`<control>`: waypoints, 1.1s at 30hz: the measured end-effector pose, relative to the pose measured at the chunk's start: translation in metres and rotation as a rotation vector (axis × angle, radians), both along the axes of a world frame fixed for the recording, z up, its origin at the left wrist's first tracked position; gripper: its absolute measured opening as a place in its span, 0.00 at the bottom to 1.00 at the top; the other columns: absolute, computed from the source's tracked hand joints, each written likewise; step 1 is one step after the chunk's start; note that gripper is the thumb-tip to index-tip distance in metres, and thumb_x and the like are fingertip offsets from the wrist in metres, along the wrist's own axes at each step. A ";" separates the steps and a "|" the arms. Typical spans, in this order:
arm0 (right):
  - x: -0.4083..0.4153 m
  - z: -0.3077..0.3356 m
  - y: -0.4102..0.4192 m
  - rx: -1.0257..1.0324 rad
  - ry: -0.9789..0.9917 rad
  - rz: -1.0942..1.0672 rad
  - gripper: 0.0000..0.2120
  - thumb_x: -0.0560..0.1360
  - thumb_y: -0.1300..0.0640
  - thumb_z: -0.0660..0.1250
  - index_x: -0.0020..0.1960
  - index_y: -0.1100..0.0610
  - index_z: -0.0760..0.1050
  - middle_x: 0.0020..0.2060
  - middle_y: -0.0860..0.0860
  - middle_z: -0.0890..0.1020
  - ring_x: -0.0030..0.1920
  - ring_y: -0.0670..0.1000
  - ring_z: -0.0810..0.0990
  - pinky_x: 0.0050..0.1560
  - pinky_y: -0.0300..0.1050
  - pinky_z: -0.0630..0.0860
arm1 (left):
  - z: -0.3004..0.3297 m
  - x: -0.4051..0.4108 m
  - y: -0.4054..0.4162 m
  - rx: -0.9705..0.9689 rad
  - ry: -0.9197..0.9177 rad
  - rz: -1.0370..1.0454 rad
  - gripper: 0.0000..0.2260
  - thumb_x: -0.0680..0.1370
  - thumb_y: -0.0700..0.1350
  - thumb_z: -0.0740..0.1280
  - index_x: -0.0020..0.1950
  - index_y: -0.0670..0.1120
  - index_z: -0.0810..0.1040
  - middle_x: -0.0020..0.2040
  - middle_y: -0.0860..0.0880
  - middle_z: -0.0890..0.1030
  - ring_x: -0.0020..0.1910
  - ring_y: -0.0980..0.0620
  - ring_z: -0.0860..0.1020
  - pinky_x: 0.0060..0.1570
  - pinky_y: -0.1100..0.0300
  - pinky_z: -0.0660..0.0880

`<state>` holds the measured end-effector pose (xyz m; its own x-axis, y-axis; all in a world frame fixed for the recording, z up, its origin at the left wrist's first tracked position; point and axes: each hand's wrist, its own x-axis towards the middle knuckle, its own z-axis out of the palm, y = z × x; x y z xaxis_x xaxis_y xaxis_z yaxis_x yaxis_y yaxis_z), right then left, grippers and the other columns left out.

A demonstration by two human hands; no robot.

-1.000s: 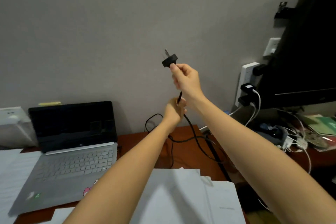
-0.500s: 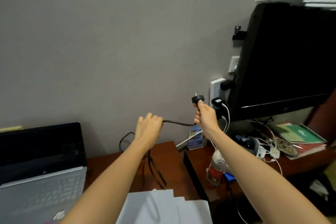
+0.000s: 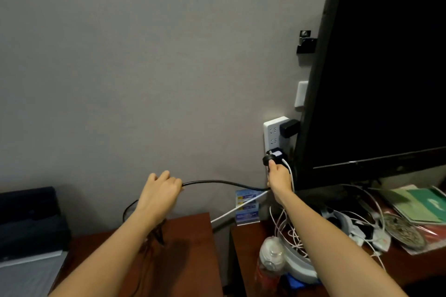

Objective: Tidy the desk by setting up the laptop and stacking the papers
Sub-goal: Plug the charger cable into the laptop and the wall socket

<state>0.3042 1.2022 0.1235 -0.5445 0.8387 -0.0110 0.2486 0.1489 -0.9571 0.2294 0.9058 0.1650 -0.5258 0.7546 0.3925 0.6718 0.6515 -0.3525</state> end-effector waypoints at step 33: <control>-0.071 0.026 0.074 -0.411 0.104 -0.145 0.19 0.79 0.53 0.62 0.61 0.68 0.72 0.51 0.60 0.79 0.35 0.55 0.73 0.28 0.41 0.64 | -0.018 -0.052 0.053 0.036 -0.274 0.231 0.10 0.82 0.46 0.54 0.54 0.46 0.73 0.47 0.46 0.82 0.50 0.44 0.78 0.44 0.54 0.66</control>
